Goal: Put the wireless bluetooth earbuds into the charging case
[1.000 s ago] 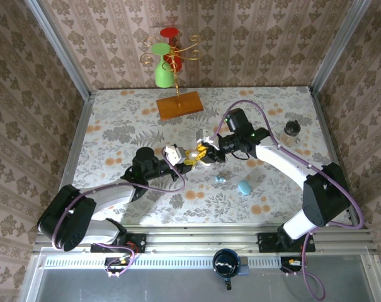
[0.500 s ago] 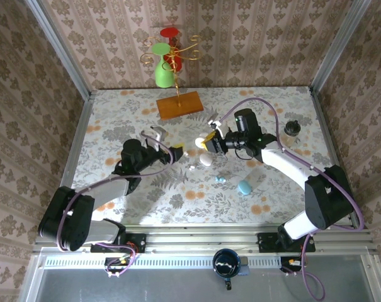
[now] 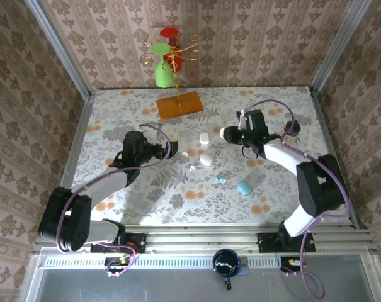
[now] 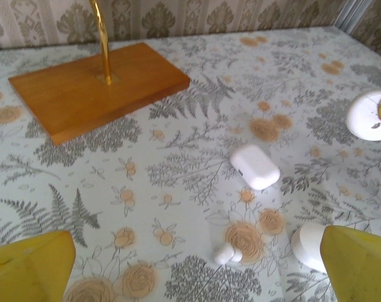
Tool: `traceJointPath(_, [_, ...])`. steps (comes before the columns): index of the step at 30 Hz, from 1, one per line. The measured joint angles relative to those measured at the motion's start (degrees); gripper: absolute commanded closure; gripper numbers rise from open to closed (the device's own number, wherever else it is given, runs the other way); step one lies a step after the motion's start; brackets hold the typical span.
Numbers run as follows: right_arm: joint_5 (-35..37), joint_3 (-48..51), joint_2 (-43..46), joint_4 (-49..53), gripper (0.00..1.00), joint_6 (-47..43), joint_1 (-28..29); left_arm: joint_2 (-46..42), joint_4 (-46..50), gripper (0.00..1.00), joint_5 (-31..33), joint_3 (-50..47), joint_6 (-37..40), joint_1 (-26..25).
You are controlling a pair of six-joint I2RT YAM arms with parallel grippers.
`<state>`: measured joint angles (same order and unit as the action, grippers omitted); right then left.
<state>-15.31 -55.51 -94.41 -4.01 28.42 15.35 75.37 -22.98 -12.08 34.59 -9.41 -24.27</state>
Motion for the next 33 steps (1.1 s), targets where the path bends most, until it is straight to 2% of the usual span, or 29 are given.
traceJointPath(5, [-0.09, 0.00, -5.88, -0.11, 0.84, 3.37, -1.49, 0.68, 1.18, 0.00, 0.15, 0.00, 0.00, 0.00])
traceJointPath(9, [-0.35, 0.00, -8.37, -0.13, 0.80, 4.68, -1.49, 0.74, 1.20, 0.00, 0.15, 0.00, 0.00, 0.00])
traceJointPath(12, [-0.35, 0.00, -9.49, -0.11, 0.71, 4.85, -1.60, 0.76, 1.14, 0.00, 0.13, 0.00, 0.00, 0.02])
traceJointPath(16, [-0.31, 0.15, -9.53, -1.42, 0.46, 4.98, -1.77, 1.03, 1.03, 0.00, -0.09, -0.04, 0.00, 0.02])
traceJointPath(18, [-0.07, 0.59, -9.16, -2.08, 0.39, 4.61, -1.92, 1.05, 0.11, 0.00, -0.26, -0.55, 0.00, 0.07])
traceJointPath(20, [0.35, 1.31, -7.80, -2.01, 0.34, 4.11, -1.97, 1.05, -0.79, 0.00, -0.35, -1.33, 0.00, 0.39])
traceJointPath(33, [2.51, 8.63, 14.40, 4.55, 0.27, -5.05, -1.92, 1.64, -1.05, 0.00, 0.37, -2.38, -0.22, 1.55])
